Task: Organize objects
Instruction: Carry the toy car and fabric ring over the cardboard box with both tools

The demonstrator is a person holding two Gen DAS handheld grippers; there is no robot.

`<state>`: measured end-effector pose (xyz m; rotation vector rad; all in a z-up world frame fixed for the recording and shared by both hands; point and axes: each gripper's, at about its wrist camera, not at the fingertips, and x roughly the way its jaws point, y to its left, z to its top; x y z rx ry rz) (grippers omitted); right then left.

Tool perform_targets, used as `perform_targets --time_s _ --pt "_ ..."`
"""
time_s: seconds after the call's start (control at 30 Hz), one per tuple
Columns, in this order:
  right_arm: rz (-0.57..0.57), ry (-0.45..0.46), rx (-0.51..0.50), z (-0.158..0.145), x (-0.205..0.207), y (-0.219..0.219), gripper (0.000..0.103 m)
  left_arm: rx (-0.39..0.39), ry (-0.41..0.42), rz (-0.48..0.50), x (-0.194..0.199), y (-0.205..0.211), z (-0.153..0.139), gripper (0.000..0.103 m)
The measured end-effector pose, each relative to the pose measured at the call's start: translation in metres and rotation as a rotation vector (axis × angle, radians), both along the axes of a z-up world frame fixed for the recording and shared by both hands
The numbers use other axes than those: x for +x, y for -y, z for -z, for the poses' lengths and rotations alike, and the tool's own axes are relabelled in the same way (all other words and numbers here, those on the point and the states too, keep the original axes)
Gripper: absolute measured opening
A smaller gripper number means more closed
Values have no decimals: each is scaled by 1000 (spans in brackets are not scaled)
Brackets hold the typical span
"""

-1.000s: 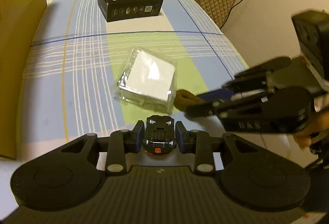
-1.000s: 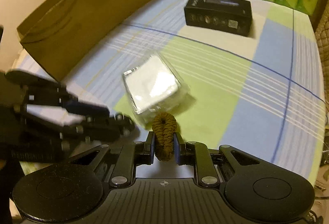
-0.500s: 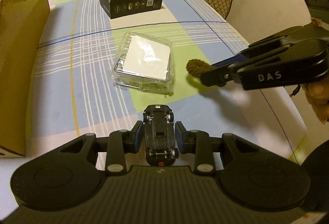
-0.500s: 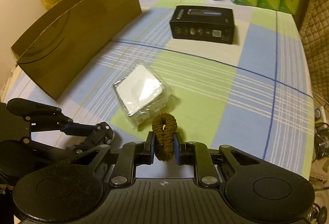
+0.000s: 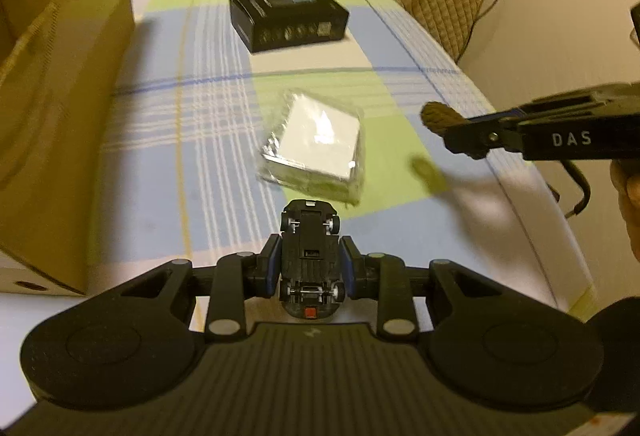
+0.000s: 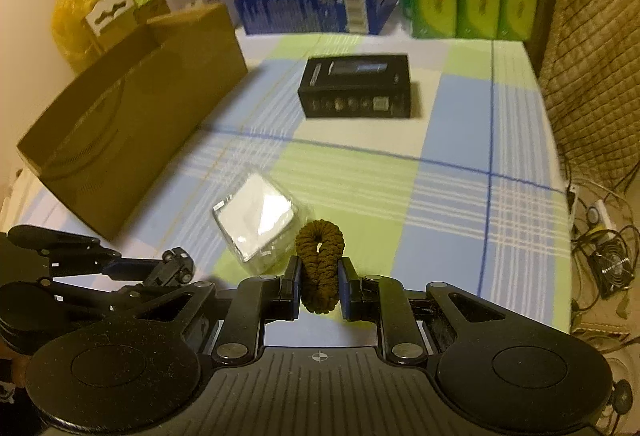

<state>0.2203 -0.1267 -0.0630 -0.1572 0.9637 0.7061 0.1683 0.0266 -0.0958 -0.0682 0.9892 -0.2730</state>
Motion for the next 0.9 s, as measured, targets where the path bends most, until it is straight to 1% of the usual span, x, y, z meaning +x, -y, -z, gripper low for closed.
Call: perform_targets --time_s 0.2,0.33,0.43,0.67,0.9 --pt "37 67 21 -40 -14 0 15 -8 54 -24 -9 -9 -37 25" --pt "56 111 55 -66 -34 -3 15 -24 99 -44 -20 -17 -64 25" --pt "65 132 80 -80 -51 -8 15 -32 129 -51 -31 -21 -82 25" --pt "128 137 132 -98 -87 -15 15 -36 182 -78 -59 -38 -115 25" --pt "167 139 160 -105 -119 -20 15 -41 212 -107 -86 -58 -133 25"
